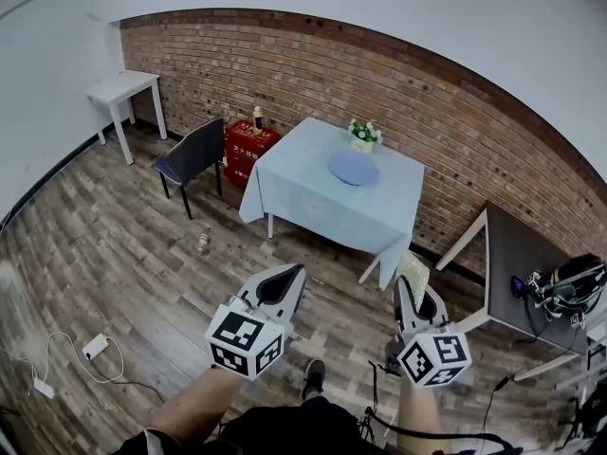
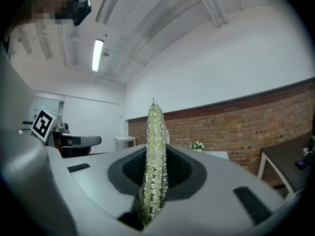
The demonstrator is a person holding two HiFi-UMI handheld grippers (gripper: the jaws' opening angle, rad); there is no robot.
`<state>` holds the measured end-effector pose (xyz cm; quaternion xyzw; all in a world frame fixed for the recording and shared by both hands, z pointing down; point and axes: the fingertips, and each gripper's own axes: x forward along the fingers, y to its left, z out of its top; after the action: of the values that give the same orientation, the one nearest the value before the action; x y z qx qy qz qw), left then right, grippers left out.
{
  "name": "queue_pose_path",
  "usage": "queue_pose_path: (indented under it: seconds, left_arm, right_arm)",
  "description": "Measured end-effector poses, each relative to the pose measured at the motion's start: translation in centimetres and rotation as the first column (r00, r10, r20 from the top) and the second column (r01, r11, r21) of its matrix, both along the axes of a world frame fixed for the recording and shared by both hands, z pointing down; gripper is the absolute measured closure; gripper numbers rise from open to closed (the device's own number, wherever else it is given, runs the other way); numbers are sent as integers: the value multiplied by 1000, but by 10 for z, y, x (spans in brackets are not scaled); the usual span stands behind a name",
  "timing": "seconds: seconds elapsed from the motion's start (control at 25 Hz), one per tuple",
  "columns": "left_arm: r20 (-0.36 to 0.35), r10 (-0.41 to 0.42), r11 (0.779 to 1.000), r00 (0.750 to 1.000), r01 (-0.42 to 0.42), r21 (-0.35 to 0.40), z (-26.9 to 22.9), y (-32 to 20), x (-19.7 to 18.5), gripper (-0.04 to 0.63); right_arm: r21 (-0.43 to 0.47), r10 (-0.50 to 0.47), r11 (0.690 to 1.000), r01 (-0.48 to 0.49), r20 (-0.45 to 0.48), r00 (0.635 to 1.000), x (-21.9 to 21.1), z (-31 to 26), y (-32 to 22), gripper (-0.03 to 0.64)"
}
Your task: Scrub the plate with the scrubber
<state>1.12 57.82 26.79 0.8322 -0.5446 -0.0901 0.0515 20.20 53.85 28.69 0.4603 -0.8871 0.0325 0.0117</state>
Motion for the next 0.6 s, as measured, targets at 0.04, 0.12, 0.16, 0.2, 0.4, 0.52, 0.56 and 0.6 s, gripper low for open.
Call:
queue_pose_path:
  seconds: [0.04,0.12,0.16,0.2,0.4,0.52,0.56,0.6]
  left_arm:
    - [3,-3,1000,1000,3,1,-1,-7,1,584]
    - [12,-7,1000,1000,7,5,-4,-21,3,584]
    - [16,-9,1000,1000,9,8,-6,-29,3,584]
    - [19,-10,1000,1000,10,9,-7,-36,4,584]
    - [27,-12,1000,1000,13,-9,-7,-85,13,584]
    - [17,-21,1000,1000,22,-20,-7,-112,22,584]
    - [13,-24,999,1000,24,-25,-6,-120,25,584]
    - [11,-25,999,1000,26,-31,-4,-129,28,584]
  right_arm:
    - [2,-3,1000,3,7,1000,1,-1,-9,552]
    - [10,-8,1000,8,15,1000,3,-5,-26,552]
    - [13,-12,1000,11,16,1000,3,-6,-35,552]
    - [14,-15,1000,15,16,1000,3,-7,-43,552]
    - [5,-33,999,33,14,999,9,-5,-89,552]
    - [-5,-39,999,39,31,999,19,-2,-115,552]
    - [-6,-41,999,41,34,999,22,-2,-124,552]
    - [-4,-42,999,42,31,999,25,-1,-132,552]
